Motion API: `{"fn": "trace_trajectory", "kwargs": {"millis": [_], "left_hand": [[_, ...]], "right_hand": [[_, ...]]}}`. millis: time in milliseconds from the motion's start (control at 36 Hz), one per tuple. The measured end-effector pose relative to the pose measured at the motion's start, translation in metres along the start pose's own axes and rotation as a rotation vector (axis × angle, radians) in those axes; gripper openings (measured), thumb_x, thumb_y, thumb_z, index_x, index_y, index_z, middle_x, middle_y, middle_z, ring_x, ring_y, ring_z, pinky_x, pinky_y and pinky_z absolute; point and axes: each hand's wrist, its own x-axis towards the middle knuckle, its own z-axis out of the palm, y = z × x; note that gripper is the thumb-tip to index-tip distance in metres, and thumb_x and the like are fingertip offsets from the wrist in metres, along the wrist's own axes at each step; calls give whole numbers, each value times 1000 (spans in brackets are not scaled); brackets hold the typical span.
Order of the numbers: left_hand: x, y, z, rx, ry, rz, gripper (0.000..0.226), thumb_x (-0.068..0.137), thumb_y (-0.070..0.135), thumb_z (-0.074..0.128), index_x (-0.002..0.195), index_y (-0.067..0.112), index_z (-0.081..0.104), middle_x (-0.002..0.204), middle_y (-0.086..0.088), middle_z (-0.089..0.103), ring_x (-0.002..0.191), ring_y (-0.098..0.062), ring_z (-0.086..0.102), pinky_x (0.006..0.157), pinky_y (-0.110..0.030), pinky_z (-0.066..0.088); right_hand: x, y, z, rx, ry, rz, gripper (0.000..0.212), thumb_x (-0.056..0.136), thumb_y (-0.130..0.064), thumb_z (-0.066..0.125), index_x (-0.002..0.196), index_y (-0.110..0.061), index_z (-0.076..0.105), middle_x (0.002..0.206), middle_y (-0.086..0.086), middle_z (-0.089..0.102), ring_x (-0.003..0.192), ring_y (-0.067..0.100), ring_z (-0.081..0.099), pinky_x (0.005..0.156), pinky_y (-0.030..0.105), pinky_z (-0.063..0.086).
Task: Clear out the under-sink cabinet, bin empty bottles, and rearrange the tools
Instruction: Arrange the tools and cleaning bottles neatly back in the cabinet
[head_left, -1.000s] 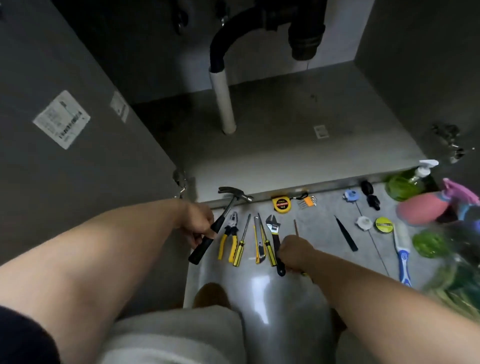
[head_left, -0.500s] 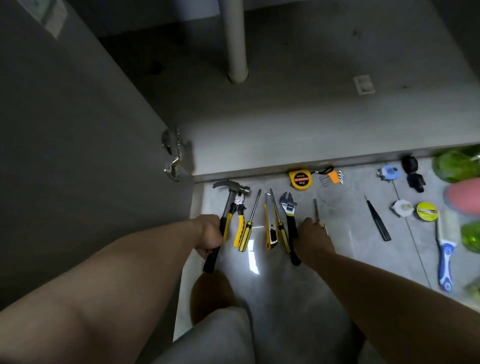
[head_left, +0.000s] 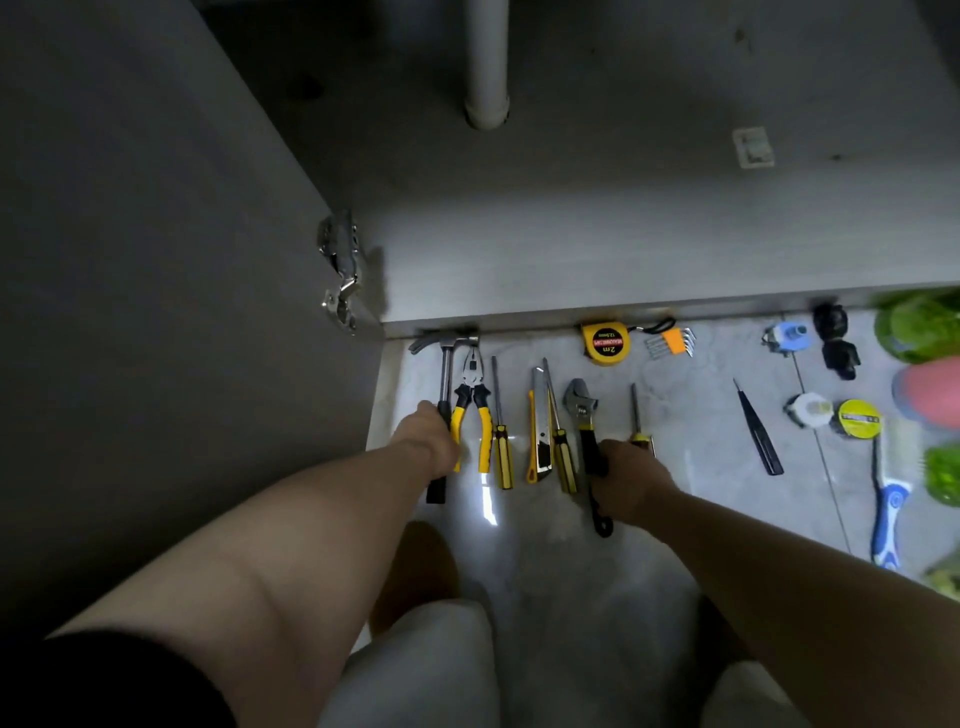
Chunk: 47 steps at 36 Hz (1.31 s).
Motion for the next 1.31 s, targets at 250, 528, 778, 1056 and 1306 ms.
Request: {"fn": "trace_trajectory", "kwargs": {"millis": [250, 528, 778, 1056, 1306], "left_hand": [[-7, 3, 16, -288, 10, 40, 26, 91, 9, 59, 116, 13, 52, 109, -14, 63, 101, -34, 63, 90, -49, 58], [-11, 40, 17, -220, -103, 187, 21, 91, 15, 66, 110, 13, 59, 110, -13, 66, 103, -30, 66, 91, -44, 59], [-4, 16, 15, -352, -59, 51, 17, 91, 8, 65, 103, 17, 57, 107, -10, 63, 101, -28, 64, 91, -44, 59], [6, -24, 6, -406, 67, -162, 34, 87, 14, 65, 120, 18, 55, 116, -15, 63, 109, -38, 62, 93, -48, 57], [3, -22, 4, -203, 186, -130, 41, 96, 14, 54, 133, 9, 39, 130, -20, 53, 120, -38, 55, 104, -43, 48]], "right_hand": [[-22, -1, -14, 337, 59, -119, 9, 98, -16, 56, 101, -17, 63, 83, 4, 66, 76, 29, 69, 77, 50, 59], [-15, -35, -12, 341, 6, -157, 14, 97, -15, 55, 107, -11, 63, 100, 14, 68, 96, 35, 66, 87, 52, 55], [-1, -67, 10, 388, -75, -175, 8, 97, -13, 56, 93, -17, 63, 81, 7, 69, 77, 30, 72, 76, 47, 61], [20, -108, 35, 213, -169, -162, 9, 96, -17, 60, 89, -16, 54, 88, 10, 77, 74, 19, 74, 78, 34, 60], [14, -108, 40, 85, -146, -229, 46, 86, -8, 66, 128, -12, 49, 113, 11, 67, 109, 28, 63, 95, 36, 50]]}}
